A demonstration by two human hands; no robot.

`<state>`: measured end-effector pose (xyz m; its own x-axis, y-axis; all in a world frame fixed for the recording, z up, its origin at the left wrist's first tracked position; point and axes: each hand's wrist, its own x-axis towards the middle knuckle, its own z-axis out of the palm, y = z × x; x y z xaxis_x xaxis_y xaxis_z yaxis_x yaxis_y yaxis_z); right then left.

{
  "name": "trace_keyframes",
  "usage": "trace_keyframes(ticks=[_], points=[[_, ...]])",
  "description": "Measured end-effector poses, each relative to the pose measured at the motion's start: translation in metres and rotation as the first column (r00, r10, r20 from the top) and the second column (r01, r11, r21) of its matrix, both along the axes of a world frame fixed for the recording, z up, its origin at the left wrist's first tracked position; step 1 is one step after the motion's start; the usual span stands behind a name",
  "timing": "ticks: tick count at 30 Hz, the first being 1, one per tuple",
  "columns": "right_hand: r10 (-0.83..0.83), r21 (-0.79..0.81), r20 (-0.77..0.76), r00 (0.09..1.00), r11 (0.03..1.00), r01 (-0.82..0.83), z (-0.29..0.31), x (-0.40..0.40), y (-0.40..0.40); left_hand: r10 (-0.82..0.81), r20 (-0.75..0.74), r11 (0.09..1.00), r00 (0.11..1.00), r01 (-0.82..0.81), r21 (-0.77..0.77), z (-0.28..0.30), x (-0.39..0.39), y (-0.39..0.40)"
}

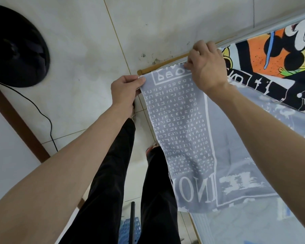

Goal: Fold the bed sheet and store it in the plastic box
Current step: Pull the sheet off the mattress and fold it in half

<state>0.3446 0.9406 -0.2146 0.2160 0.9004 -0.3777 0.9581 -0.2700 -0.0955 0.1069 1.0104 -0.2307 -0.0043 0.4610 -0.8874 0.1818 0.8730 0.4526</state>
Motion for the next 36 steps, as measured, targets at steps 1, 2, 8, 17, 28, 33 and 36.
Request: trace_keyframes(ticks=[1,2,8,17,28,33,36], points=[[0.004,-0.002,-0.011,1.0,1.0,-0.004,-0.001,0.001,0.0,0.001,0.003,1.0,1.0,-0.001,0.004,0.0,-0.002,0.0],[0.005,-0.01,-0.015,1.0,1.0,-0.005,-0.002,0.003,0.0,-0.009,0.002,1.0,1.0,0.009,0.008,0.0,-0.003,0.0],[-0.059,-0.047,0.005,0.998,0.997,0.059,-0.002,0.0,0.012,-0.107,-0.027,0.99,0.994,0.109,0.089,0.002,-0.001,0.007],[-0.907,0.164,-0.205,0.368,0.339,0.926,0.04,-0.146,-0.178,-0.161,-0.01,0.987,0.987,0.161,-0.002,0.025,-0.003,0.003],[-0.157,-0.216,-0.219,-0.963,-0.955,0.205,0.032,-0.29,-0.307,-0.732,-0.088,0.64,0.675,0.638,-0.427,0.067,-0.037,-0.184],[0.367,-0.492,-0.346,-0.863,-0.855,-0.166,0.032,-0.307,-0.365,-0.822,-0.028,0.527,0.569,0.741,-0.417,0.051,-0.042,-0.234],[0.605,-0.595,-0.4,-0.688,-0.742,-0.307,0.023,-0.315,-0.406,-0.829,0.015,0.516,0.56,0.773,-0.368,0.043,-0.051,-0.258]])
